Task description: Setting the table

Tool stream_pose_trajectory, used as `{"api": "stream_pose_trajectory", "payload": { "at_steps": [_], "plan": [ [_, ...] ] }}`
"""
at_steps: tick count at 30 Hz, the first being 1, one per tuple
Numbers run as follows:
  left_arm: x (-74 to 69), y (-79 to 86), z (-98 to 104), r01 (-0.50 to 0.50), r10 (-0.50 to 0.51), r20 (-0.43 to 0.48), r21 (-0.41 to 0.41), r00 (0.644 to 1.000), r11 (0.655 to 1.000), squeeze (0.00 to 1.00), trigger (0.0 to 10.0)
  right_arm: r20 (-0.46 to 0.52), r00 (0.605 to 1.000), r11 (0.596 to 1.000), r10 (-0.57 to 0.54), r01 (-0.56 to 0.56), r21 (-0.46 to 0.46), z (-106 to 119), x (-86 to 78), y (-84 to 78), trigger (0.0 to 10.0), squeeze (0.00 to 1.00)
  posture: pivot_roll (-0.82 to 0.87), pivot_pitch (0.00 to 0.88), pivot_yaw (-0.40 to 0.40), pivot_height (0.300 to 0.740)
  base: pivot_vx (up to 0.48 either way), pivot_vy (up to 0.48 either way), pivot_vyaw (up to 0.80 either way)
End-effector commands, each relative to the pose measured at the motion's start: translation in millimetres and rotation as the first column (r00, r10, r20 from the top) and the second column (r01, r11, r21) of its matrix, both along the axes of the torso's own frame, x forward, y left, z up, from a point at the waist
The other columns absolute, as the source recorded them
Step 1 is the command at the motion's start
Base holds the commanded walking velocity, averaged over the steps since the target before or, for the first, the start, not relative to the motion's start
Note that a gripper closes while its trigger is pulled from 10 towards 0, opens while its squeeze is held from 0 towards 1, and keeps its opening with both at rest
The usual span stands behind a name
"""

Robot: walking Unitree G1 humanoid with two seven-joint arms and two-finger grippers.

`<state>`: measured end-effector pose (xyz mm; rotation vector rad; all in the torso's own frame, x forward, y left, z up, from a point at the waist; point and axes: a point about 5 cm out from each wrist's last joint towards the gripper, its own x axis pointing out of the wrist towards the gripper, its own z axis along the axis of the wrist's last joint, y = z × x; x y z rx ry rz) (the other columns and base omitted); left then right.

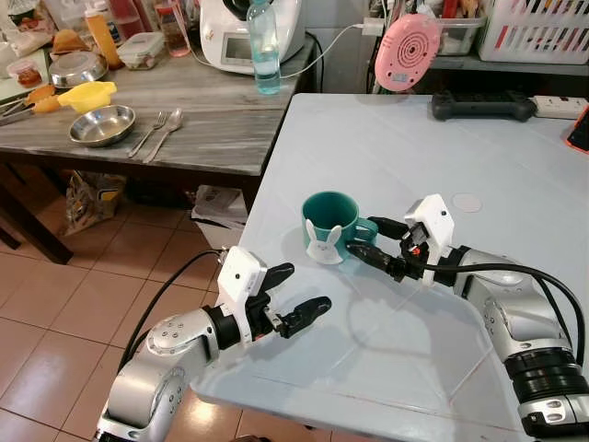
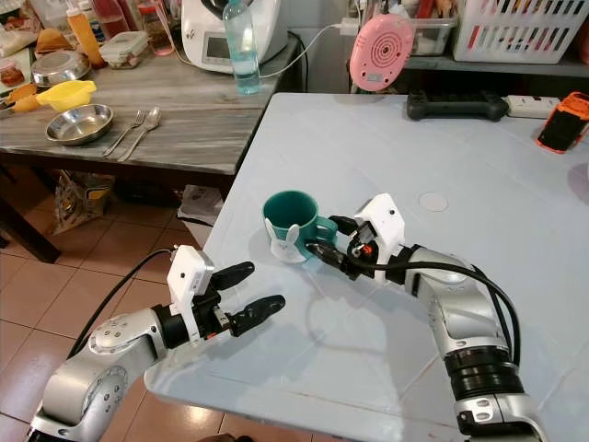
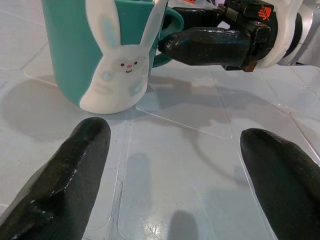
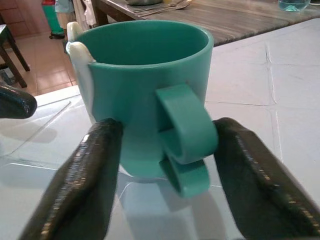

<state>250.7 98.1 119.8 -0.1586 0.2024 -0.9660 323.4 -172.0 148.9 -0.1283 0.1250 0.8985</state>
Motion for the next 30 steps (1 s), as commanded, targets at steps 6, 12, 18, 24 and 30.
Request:
{"api": "stream_pose_trajectory", "payload": {
  "at_steps": [6, 12, 18, 24, 30],
  "plan": [
    [0.2, 2.4, -2.5, 0.005, -0.005, -0.006, 0.015, 1.0, 1.0, 0.0, 10.0, 0.021, 1.0, 1.0, 0.02, -0.02, -0.004, 5.0, 1.8, 0.0, 0.0, 0.0, -0.01, 0.088, 0.073, 0.74, 0.0, 0.0, 0.0],
    [1.0, 2.0, -2.5, 0.007, -0.007, -0.005, 0.015, 1.0, 1.0, 0.0, 10.0, 0.021, 0.999, 0.999, 0.029, -0.029, 0.012, 7.4, 0.4, 0.0, 0.0, 0.0, -0.01, 0.087, 0.075, 0.74, 0.0, 0.0, 0.0],
    [1.8, 1.4, -2.6, 0.01, -0.009, -0.004, 0.015, 1.0, 1.0, 0.0, 10.0, 0.021, 0.999, 0.999, 0.032, -0.033, 0.012, 8.0, -0.2, -0.8, 0.0, 0.0, -0.01, 0.086, 0.074, 0.74, 0.0, 0.0, 0.0],
    [2.1, 1.5, -2.7, 0.009, -0.009, -0.003, 0.016, 1.0, 1.0, 0.0, 10.0, 0.022, 0.999, 0.999, 0.038, -0.039, 0.019, 8.9, -0.5, 0.7, 0.0, 0.0, -0.01, 0.085, 0.075, 0.74, 0.0, 0.0, 0.0],
    [2.0, 1.5, -2.5, 0.009, -0.009, -0.001, 0.015, 1.0, 1.0, 0.0, 10.0, 0.021, 0.999, 0.999, 0.034, -0.034, 0.02, 7.6, -0.7, 1.0, 0.0, 0.0, -0.01, 0.084, 0.074, 0.74, 0.0, 0.0, 0.0]
  ]
}}
